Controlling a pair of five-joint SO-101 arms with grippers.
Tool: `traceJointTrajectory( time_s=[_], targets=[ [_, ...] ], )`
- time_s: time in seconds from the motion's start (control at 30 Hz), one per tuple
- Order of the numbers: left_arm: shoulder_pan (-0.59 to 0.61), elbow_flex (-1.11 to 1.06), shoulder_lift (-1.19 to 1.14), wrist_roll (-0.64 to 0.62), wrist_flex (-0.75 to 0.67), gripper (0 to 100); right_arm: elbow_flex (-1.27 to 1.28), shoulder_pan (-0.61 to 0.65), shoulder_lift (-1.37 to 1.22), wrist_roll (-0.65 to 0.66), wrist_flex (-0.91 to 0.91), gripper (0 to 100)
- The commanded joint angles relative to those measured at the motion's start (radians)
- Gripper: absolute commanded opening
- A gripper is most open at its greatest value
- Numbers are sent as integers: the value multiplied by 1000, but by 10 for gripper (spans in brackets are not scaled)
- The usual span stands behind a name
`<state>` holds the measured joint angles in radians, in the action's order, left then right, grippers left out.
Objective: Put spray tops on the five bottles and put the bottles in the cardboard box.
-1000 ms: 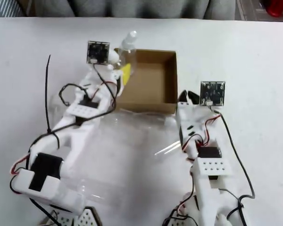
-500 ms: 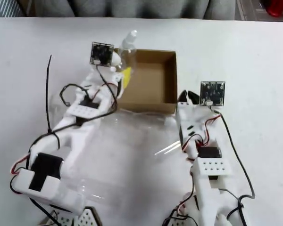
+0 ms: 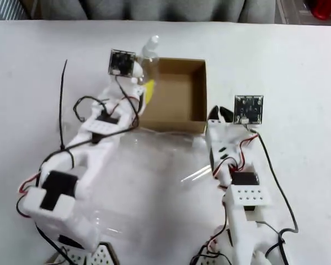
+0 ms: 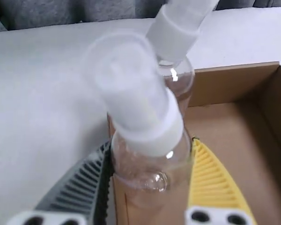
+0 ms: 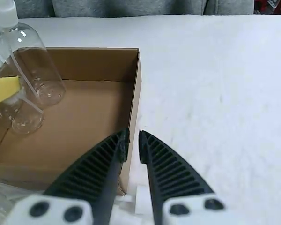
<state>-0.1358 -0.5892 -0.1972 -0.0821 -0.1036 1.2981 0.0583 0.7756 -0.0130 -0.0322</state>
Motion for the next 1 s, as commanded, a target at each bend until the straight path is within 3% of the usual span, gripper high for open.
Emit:
traceJointTrajectory(
  time_s=[0.0,0.37,0.63,0.97],
  targets=[
    [4,80,-18,14,3,69,-58,1,-5,-3,15,15],
    [4,78,-30,20,6,74,-58,1,-5,-3,19,15],
    [2,40,-28,14,2,242,-58,1,-5,-3,16,15],
    [16,41,-30,12,2,253,-58,1,-5,-3,15,15]
  ],
)
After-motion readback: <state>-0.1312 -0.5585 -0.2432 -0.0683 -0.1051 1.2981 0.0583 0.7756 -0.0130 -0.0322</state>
